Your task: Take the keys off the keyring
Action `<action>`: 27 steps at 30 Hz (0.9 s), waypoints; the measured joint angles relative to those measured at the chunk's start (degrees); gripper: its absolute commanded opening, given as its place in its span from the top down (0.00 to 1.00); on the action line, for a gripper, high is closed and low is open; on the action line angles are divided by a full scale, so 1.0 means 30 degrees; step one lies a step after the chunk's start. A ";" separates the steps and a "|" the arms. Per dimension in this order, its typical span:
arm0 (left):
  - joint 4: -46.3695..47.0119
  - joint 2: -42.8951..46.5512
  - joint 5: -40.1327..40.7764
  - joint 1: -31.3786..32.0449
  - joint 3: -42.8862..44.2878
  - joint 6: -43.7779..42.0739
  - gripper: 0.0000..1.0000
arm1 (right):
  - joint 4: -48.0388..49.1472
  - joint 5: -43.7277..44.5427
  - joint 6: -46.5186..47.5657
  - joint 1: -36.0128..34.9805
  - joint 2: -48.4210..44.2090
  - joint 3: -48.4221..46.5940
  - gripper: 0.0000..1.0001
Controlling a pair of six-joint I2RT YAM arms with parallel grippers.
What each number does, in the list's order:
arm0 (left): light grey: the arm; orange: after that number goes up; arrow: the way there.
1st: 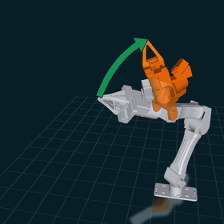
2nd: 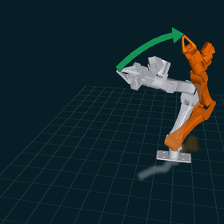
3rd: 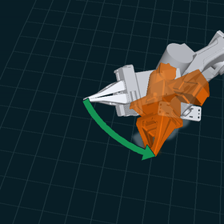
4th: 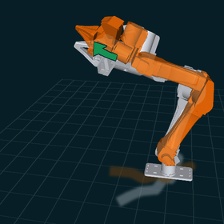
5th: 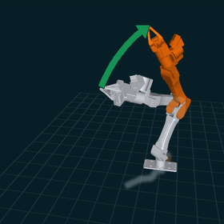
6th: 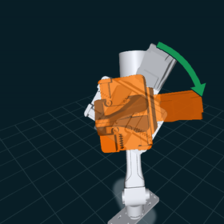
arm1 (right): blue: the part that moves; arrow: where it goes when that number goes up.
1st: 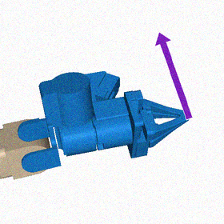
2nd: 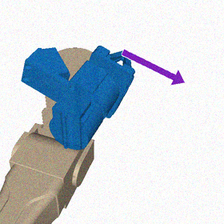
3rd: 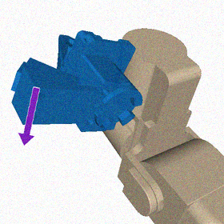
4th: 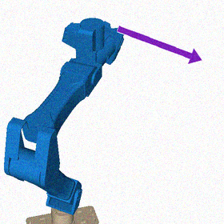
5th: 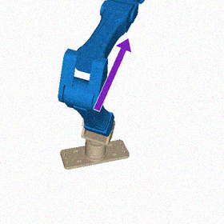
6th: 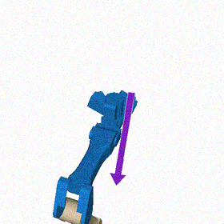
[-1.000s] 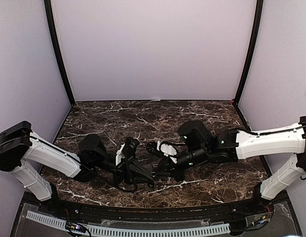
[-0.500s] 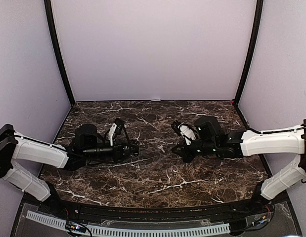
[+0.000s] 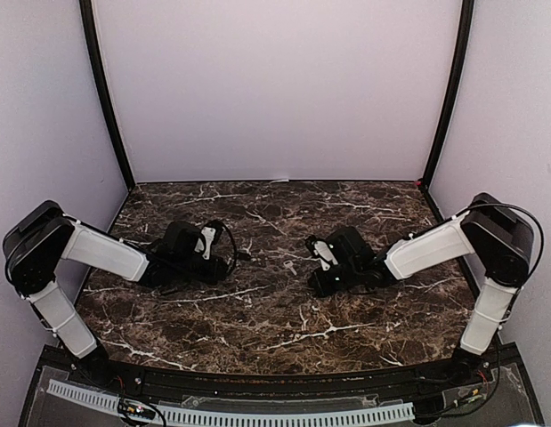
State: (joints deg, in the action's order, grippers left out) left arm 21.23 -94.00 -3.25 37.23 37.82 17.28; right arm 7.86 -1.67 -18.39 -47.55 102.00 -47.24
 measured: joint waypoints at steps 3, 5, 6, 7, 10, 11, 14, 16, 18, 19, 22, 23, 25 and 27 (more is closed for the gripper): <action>-0.0342 -0.0459 0.0678 -0.0291 0.0415 -0.0131 0.97 | 0.0452 -0.0007 -0.0146 0.0058 0.0364 -0.0372 0.96; -0.0554 -0.0918 0.1013 -0.0459 0.0772 -0.0197 0.87 | 0.0787 -0.0007 -0.0284 0.0168 0.0699 -0.0590 0.88; -0.0568 -0.1086 0.1064 -0.0488 0.0998 -0.0248 0.83 | 0.0925 -0.0022 -0.0357 0.0226 0.0845 -0.0641 0.84; -0.0612 -0.1311 0.1151 -0.0525 0.1260 -0.0306 0.78 | 0.1071 -0.0044 -0.0342 0.0299 0.0991 -0.0670 0.80; -0.0772 -0.1727 0.1282 -0.0576 0.1494 -0.0539 0.59 | 0.1384 -0.0146 -0.0619 0.0372 0.1107 -0.0758 0.69; -0.0903 -0.1792 0.1304 -0.0576 0.1494 -0.0546 0.53 | 0.1428 -0.0146 -0.0590 0.0379 0.1107 -0.0765 0.66; -0.1137 -0.1851 0.1246 -0.0576 0.1494 -0.0692 0.43 | 0.1545 -0.0138 -0.0532 0.0386 0.1107 -0.0765 0.52; -0.1122 -0.1851 0.1144 -0.0576 0.1494 -0.0678 0.37 | 0.1654 -0.0138 -0.0546 0.0393 0.1107 -0.0765 0.44; -0.1122 -0.1851 0.0947 -0.0576 0.1494 -0.0721 0.32 | 0.1821 -0.0138 -0.0495 0.0401 0.1100 -0.0750 0.34; -0.1115 -0.1843 0.0889 -0.0576 0.1494 -0.0758 0.30 | 0.1872 -0.0131 -0.0525 0.0408 0.1064 -0.0743 0.31; -0.1115 -0.1785 0.0678 -0.0576 0.1494 -0.0852 0.12 | 0.1989 -0.0109 -0.0415 0.0415 0.0670 -0.0612 0.18; -0.1115 -0.1727 0.0612 -0.0576 0.1494 -0.0918 0.10 | 0.1960 -0.0058 -0.0532 0.0415 0.0510 -0.0583 0.10; -0.1137 -0.1472 0.0517 -0.0576 0.1494 -0.0969 0.09 | 0.1953 0.0015 -0.0321 0.0437 0.0000 -0.0561 0.02; -0.1129 -0.1005 0.0408 -0.0576 0.1494 -0.0976 0.08 | 0.1938 0.0109 -0.0270 0.0474 -0.0510 -0.0561 0.01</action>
State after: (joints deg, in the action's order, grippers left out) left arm 17.85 -97.01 -2.02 35.51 42.30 14.35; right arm 13.67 -1.34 -19.20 -46.13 100.47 -48.93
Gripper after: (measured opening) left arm 0.908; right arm 0.964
